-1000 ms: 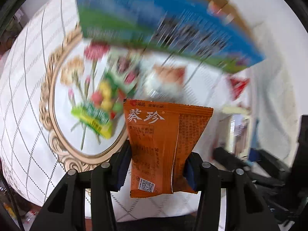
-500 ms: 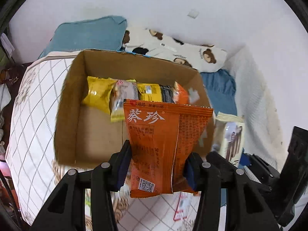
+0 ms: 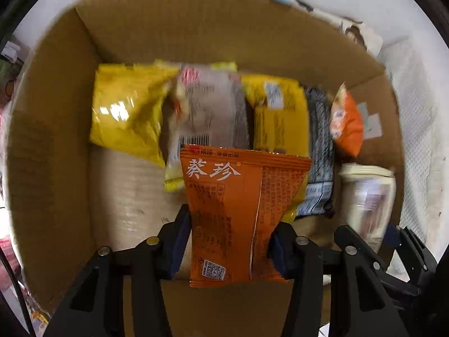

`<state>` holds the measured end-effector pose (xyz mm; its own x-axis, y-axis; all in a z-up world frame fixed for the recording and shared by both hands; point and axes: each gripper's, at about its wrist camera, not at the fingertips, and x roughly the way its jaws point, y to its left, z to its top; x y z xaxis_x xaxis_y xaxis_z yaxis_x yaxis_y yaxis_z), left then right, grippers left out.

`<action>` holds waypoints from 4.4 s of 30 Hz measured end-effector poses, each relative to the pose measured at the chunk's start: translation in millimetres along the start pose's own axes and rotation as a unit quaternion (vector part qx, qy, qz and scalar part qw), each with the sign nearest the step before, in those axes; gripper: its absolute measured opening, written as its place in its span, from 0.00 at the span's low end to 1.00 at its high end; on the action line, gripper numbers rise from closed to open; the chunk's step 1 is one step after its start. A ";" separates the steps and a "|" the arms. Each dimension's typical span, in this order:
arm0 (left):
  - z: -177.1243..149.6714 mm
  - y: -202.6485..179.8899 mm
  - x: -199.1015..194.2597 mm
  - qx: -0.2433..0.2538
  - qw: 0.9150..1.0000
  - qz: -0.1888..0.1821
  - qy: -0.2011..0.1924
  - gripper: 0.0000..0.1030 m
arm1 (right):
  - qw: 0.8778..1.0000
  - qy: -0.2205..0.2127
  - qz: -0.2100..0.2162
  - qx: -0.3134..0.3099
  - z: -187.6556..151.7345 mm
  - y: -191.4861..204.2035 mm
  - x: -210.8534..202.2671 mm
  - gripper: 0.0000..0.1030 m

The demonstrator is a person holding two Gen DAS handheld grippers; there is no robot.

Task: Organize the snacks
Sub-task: 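Drop both packets into the box and open both tools, then lift both tools away from the box, then grasp the oat cookie bag with the left tool while the right tool grasps the red-white wafer pack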

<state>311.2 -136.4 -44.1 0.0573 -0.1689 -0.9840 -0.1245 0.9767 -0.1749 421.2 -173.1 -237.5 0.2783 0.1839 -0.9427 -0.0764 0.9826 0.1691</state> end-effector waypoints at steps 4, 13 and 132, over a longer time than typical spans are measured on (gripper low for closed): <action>-1.8 4.8 3.9 -0.007 1.000 0.005 -0.012 0.93 | 1.000 0.016 -0.010 -0.008 0.9 3.2 7.2 0.96; -7.7 12.4 -9.0 -0.006 0.999 0.024 -0.024 0.93 | 0.999 0.028 -0.023 -0.002 2.0 3.6 10.8 0.96; -154.6 -2.6 42.9 -0.352 0.931 -0.057 -0.075 0.92 | 0.997 0.027 -0.012 0.069 -271.5 -43.5 27.4 0.59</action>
<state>160.8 -166.6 -91.2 0.2408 -0.1955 -0.9507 -0.7239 0.6162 -0.3101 172.2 -217.6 -348.8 0.2262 0.1619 -0.9605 0.0637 0.9815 0.1804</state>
